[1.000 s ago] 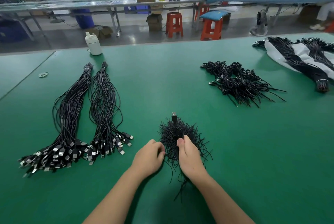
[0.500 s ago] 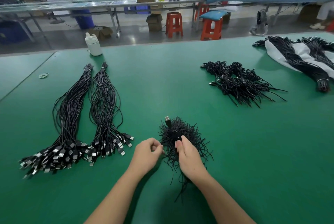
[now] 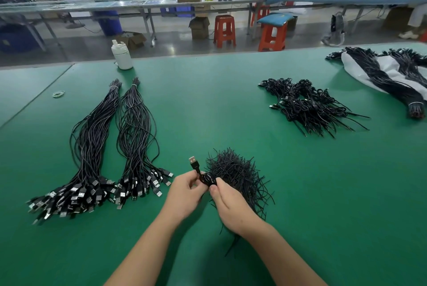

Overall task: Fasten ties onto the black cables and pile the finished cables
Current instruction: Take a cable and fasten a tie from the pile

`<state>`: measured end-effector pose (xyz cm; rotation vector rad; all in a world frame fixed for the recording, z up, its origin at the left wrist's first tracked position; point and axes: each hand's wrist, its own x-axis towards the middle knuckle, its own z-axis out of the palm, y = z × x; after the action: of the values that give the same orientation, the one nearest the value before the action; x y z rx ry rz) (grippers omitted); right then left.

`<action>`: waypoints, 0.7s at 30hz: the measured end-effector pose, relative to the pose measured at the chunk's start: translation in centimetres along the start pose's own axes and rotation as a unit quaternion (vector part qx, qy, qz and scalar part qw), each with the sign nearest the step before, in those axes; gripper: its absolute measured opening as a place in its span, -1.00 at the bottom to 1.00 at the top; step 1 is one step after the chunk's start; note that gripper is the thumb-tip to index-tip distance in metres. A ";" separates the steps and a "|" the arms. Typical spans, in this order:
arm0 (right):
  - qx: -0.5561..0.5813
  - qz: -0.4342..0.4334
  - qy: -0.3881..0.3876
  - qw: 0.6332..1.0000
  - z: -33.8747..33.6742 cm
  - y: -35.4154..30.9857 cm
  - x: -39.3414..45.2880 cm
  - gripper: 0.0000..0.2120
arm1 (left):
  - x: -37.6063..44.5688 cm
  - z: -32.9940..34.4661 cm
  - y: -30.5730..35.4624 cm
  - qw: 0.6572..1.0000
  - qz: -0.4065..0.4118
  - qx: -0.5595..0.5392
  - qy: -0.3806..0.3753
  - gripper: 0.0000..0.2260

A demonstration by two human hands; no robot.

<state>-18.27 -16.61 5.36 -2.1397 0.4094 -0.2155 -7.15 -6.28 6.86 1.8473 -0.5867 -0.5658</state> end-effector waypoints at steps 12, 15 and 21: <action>-0.035 0.005 0.042 0.998 0.1 0.6 0.7 -0.83 | -0.9 0.3 0.8 0.998 -0.001 0.045 -0.038 -0.74; -0.047 0.011 0.095 0.994 0.2 0.7 0.8 -0.73 | -1.5 0.9 1.0 0.999 -0.015 0.020 -0.033 -0.78; 0.013 0.024 0.111 0.993 0.1 0.2 0.5 -0.73 | -2.0 1.5 0.8 0.997 -0.044 0.057 0.031 -0.86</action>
<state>-17.76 -16.81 5.12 -2.0845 0.5838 -0.4317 -9.75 -6.34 7.38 1.9986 -0.5069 -0.5404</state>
